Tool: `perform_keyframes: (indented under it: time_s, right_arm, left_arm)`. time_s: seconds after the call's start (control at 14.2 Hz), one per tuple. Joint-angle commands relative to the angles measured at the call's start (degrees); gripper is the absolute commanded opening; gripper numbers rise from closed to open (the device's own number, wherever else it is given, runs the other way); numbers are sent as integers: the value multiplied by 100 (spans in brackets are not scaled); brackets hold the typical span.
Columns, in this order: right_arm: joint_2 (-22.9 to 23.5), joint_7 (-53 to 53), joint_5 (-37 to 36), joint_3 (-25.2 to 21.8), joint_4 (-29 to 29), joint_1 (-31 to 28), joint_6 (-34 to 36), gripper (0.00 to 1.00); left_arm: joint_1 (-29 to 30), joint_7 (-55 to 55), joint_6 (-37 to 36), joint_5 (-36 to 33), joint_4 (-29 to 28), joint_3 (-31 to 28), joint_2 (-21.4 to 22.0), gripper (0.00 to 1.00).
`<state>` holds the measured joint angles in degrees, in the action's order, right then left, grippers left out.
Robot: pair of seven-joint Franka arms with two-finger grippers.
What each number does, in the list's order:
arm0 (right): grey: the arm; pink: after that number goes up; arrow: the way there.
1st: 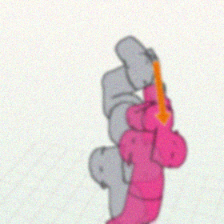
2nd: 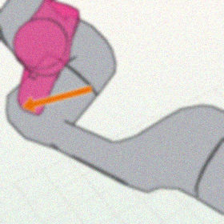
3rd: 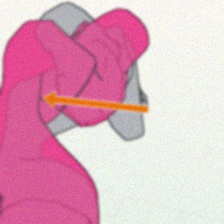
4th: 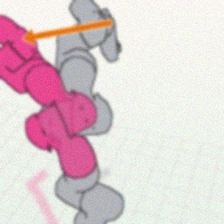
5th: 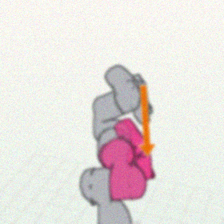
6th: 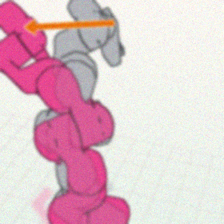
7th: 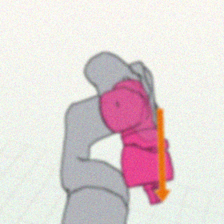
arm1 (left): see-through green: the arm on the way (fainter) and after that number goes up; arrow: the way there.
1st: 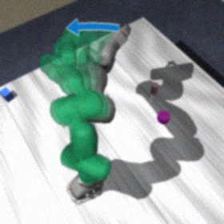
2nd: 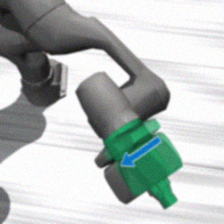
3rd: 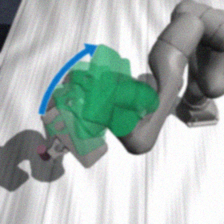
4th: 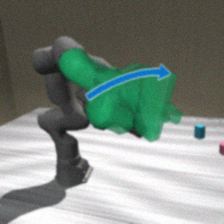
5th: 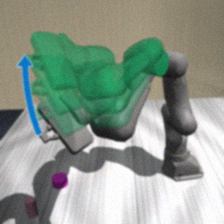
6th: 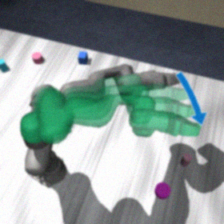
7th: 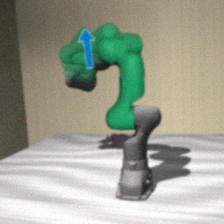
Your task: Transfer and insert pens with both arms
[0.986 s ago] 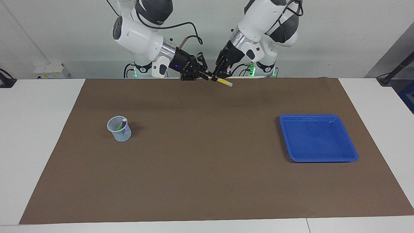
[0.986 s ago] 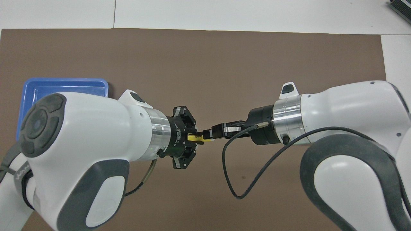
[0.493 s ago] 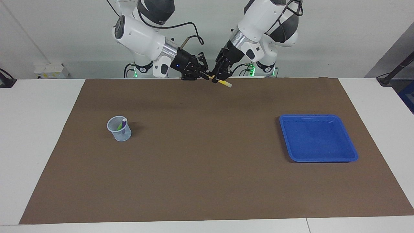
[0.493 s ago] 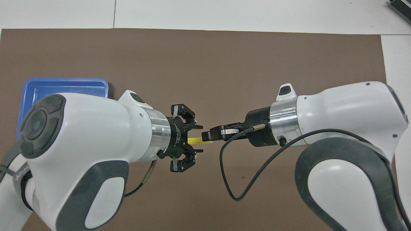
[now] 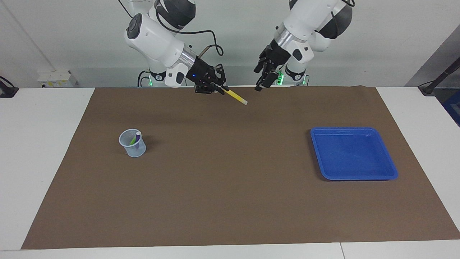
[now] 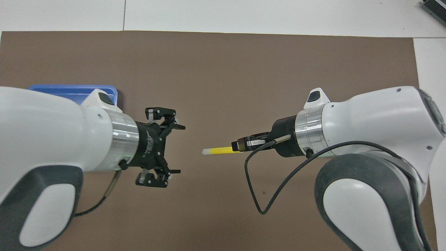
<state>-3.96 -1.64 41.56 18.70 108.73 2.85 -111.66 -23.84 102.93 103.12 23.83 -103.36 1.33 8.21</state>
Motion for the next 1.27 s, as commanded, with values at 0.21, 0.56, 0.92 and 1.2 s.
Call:
perform_keyframes:
  time_s: [0.21,0.56,0.92,1.2]
  right_arm:
    - [27,172,-1253,2,-45,-267,4,0]
    - [18,190,-2562,2,-10,-539,31,0]
    - [-52,146,-3750,2,113,-864,249,0]
    - [-166,-29,-4181,2,166,-1119,426,0]
  left_arm:
    - [2152,-2721,-635,-36,-149,26,198,100]
    - [2945,-4656,-706,-774,-175,26,233,100]
    - [3069,-5660,-899,-1283,-140,17,233,100]
    - [3000,-6511,-881,-1828,35,-105,50,100]
